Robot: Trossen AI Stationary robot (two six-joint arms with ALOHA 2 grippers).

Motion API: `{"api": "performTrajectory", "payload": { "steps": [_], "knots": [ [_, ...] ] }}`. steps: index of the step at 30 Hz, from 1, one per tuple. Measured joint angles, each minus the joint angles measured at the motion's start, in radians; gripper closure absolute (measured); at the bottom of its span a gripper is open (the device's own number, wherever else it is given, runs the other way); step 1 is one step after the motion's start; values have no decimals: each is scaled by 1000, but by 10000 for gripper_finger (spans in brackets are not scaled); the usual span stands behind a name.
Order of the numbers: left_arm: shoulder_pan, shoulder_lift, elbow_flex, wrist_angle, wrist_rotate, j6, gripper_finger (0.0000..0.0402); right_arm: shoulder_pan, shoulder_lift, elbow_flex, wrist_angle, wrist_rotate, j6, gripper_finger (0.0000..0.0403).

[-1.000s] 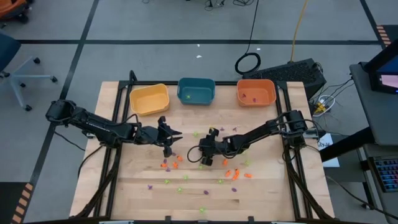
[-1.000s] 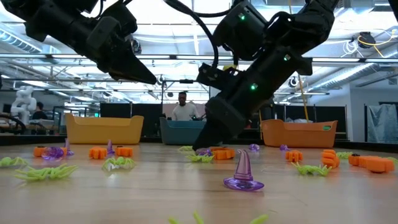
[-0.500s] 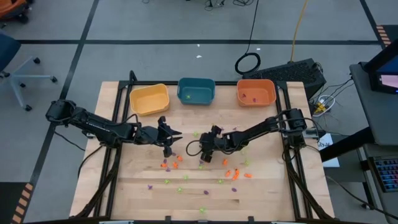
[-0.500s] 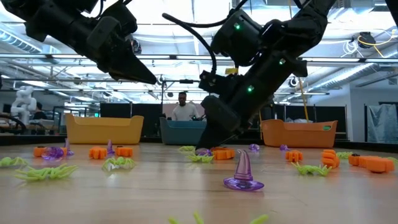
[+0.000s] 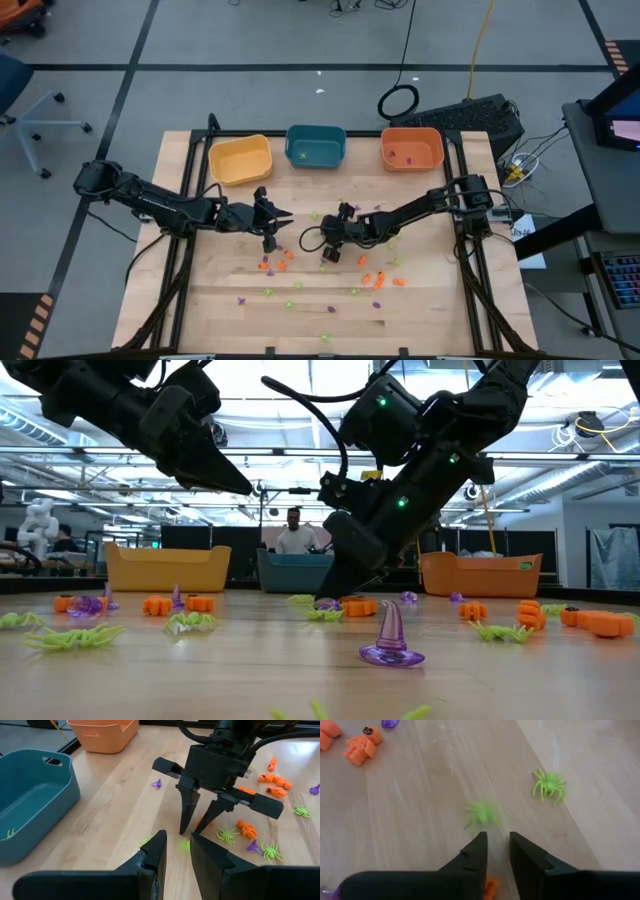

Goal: Sort Halloween decoration
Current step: Put the green spider toy into the blue bin

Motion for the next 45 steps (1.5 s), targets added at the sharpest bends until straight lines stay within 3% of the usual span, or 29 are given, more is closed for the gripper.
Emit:
{"api": "performTrajectory", "payload": {
  "steps": [8, 12, 16, 25, 29, 34, 45],
  "knots": [
    [0, 0, 0, 0, 0, 0, 314, 0, 1, 0, 7, 1, -23, 393],
    [0, 0, 0, 0, 0, 0, 314, 4, 2, -3, 46, -9, -38, 399],
    [0, 0, 0, 0, 0, -1, 314, 18, 6, -3, 137, -29, -45, 368],
    [0, 0, 0, 0, 0, 0, 314, 32, 45, -2, 249, -27, -129, 229],
    [0, 0, 0, 0, 1, -5, 314, 32, 97, -2, 337, -25, -203, 185],
    [-5, 0, 0, 0, 1, -4, 314, 29, 139, -1, 420, -23, -259, 174],
    [-6, 0, 0, 0, 1, 2, 314, 26, 126, 1, 368, -71, -198, 210]
  ]
}}
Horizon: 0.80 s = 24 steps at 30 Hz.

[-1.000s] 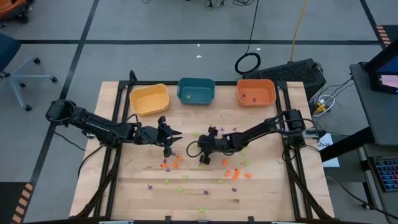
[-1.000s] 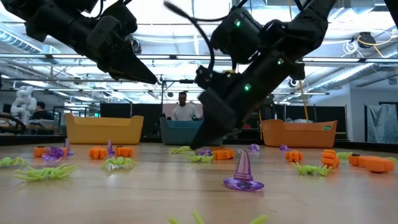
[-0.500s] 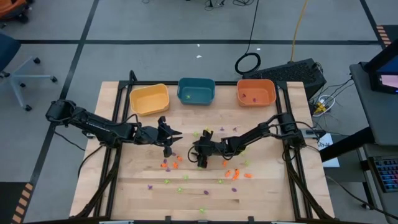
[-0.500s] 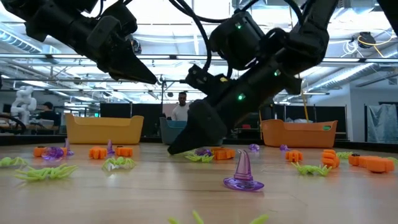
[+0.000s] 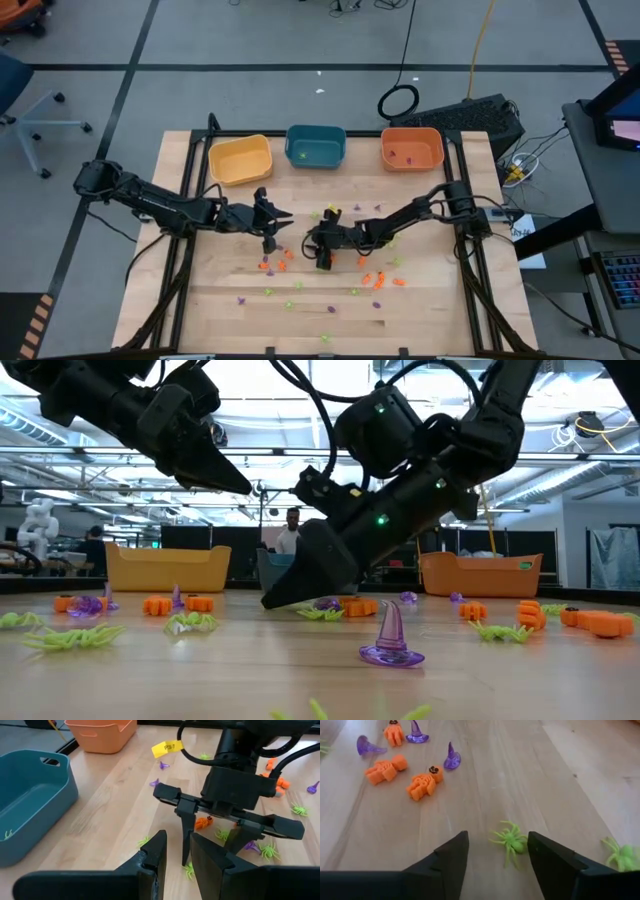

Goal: Sort Halloween decoration
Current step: Put the green spider toy into the blue bin

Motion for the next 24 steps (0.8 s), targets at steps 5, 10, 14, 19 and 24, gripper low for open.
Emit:
{"api": "performTrajectory", "payload": {
  "steps": [5, 10, 14, 19, 24],
  "knots": [
    [0, 0, 0, 0, 0, 1, 314, 1, -36, -3, -35, -5, -9, 201],
    [0, 0, 0, 0, 0, 2, 314, 1, -48, -3, -31, -5, -57, 181],
    [0, 0, 0, 0, 0, 2, 314, -3, -47, -3, -23, -9, -98, 171],
    [0, 0, 0, 0, 0, 2, 314, -36, -47, -3, -22, -95, -106, 171],
    [0, 0, 0, 0, 0, 2, 314, -59, -27, -3, -7, -156, -91, 180]
  ]
}}
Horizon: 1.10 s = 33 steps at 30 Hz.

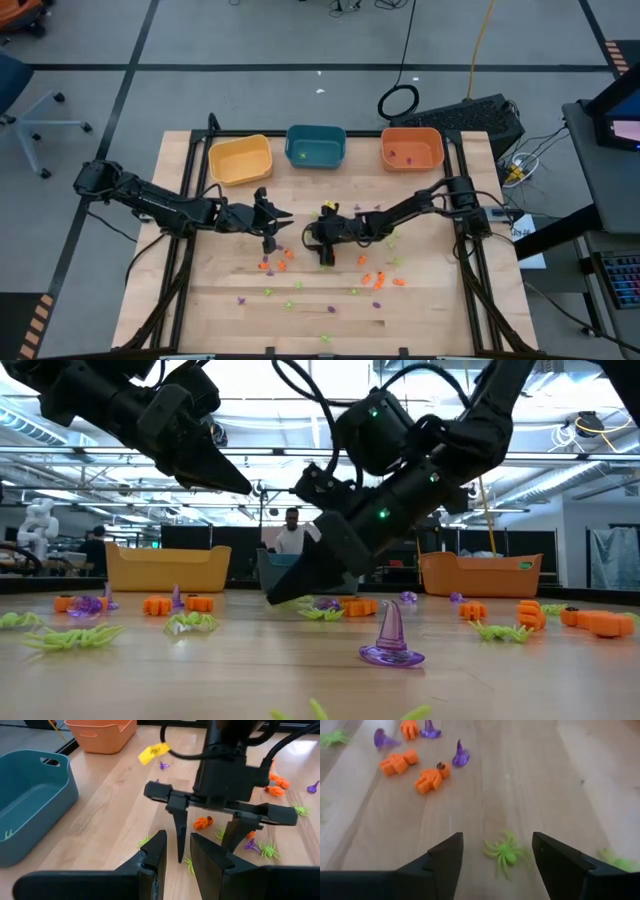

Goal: Sort Halloween decoration
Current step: Put the green spider toy into the blue bin

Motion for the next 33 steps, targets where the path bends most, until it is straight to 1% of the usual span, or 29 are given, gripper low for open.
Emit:
{"api": "performTrajectory", "payload": {
  "steps": [3, 8, 16, 21, 26, 33],
  "knots": [
    [0, 0, 0, 2, 0, -2, 314, -9, 14, 1, 14, -34, 10, 185],
    [0, 0, 0, 3, 0, -3, 314, -10, 16, 2, 4, -34, 20, 201],
    [0, 0, 0, 2, 0, -3, 314, -10, 16, 3, -6, -32, 20, 260],
    [0, 0, 0, 0, 0, -3, 314, -10, 16, 3, -8, -28, 21, 284],
    [0, 0, 0, 0, 0, -2, 314, -10, 15, 3, -11, -28, 21, 296],
    [0, 0, 0, 0, 0, -2, 314, -9, 13, 2, -12, -28, 21, 298]
  ]
}}
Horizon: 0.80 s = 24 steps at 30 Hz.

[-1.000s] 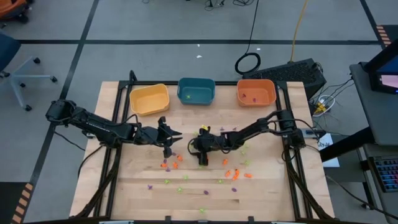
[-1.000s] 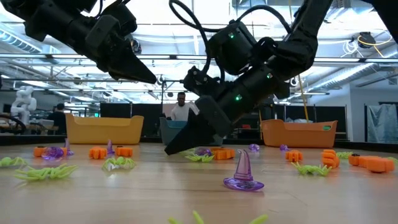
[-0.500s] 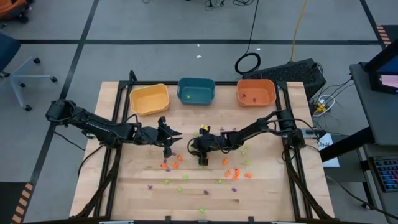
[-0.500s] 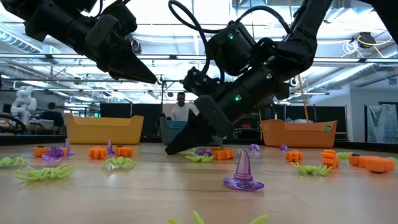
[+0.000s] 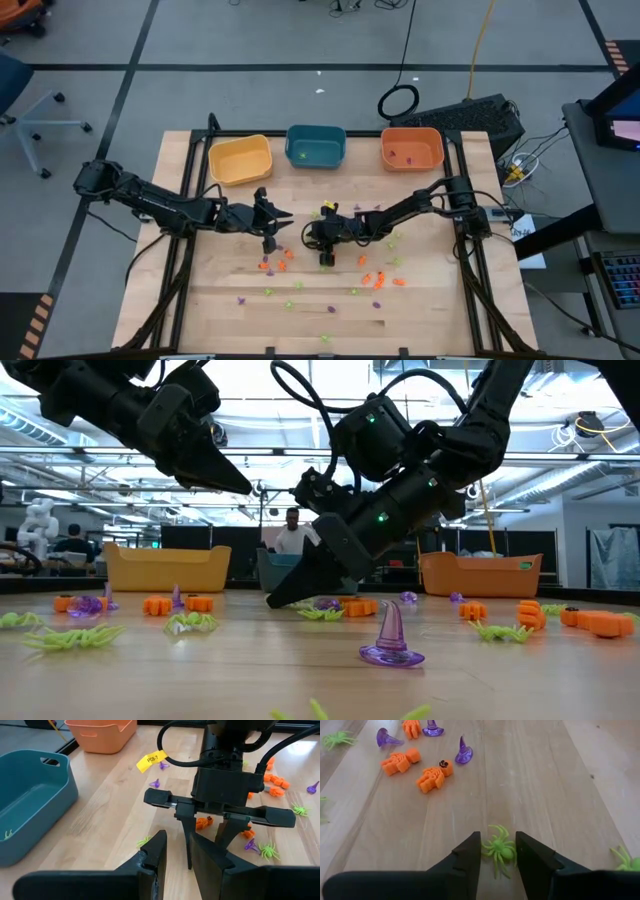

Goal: Sort Halloween decoration
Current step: Put the green spider toy into the blue bin

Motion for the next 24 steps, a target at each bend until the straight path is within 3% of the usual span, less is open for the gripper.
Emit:
{"api": "performTrajectory", "payload": {
  "steps": [14, 24],
  "knots": [
    [0, 0, 0, -1, 0, 0, 314, 1, -21, -3, 7, -13, 15, 298],
    [0, 0, 0, -4, 0, 1, 314, 1, -185, -3, -166, -61, 6, 298]
  ]
}}
